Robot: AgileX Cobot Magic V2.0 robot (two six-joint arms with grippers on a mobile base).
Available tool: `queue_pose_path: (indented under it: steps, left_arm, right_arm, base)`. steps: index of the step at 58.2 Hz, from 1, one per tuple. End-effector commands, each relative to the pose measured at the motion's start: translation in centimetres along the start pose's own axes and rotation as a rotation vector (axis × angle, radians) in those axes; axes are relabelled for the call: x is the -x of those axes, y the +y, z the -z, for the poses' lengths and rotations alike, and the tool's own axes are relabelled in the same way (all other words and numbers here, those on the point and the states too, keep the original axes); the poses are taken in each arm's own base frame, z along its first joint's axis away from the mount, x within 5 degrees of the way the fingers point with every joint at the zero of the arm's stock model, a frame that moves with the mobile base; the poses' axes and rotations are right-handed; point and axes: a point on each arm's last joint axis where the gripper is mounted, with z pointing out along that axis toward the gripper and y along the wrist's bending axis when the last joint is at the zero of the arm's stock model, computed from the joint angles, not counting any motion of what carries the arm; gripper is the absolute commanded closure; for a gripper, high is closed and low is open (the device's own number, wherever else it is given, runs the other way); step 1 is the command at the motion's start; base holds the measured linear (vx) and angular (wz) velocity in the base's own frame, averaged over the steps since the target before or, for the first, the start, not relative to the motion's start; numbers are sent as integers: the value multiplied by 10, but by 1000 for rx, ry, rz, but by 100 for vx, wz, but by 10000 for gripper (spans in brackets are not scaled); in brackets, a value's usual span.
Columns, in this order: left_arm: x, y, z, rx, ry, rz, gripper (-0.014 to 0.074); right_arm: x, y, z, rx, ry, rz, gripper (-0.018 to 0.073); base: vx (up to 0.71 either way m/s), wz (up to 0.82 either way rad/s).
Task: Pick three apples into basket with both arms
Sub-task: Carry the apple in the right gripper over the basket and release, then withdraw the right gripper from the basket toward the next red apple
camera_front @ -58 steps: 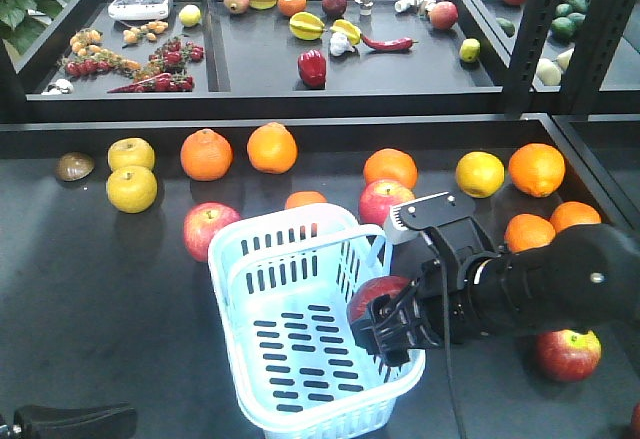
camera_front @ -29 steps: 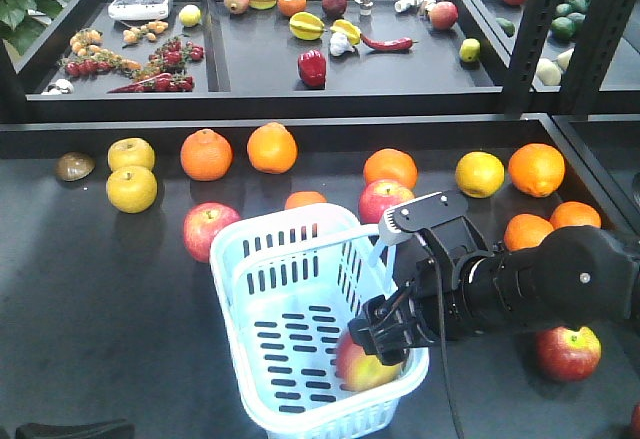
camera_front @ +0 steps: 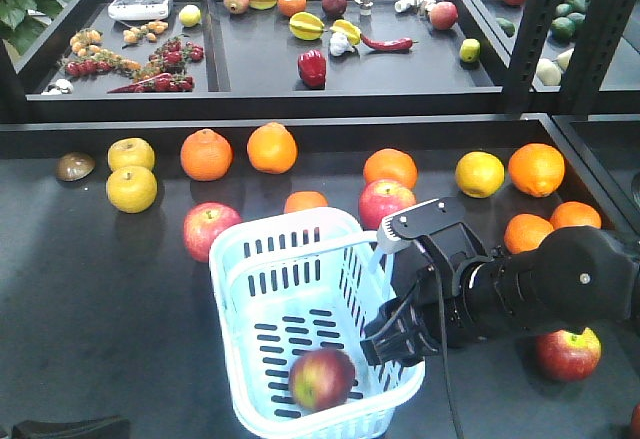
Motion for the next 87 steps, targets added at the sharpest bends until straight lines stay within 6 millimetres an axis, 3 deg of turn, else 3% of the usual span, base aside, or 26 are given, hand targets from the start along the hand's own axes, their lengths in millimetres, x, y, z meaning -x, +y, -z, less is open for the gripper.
queue_pose_path:
  steps: [1,10,52,58,69,80,87]
  left_arm:
    - [10,-1,1,5,-47,33,603]
    - [10,-1,1,5,-47,33,603]
    - [10,-1,1,6,-48,33,603]
    - [10,-1,1,6,-48,33,603]
    - [10,-1,1,6,-48,33,603]
    - [10,-1,1,6,-48,33,603]
    - [10,-1,1,6,-48,33,603]
  right_arm:
    - [11,3,13,-2,-67,19,356]
    - [8,4,13,15,-28,20,575]
    - [-2,9,15,65,68,9,567]
    - [-1,12,27,65,35,22,566]
    - [0,19,66,61,-85,56,564]
    - [-10,27,97,63,-106,93,564]
    - [-16,21,109,-31,-103,73,564]
  base:
    - [0,0]
    - [0,0]
    - [0,0]
    - [0,0]
    - [0,0]
    - [0,0]
    - [0,0]
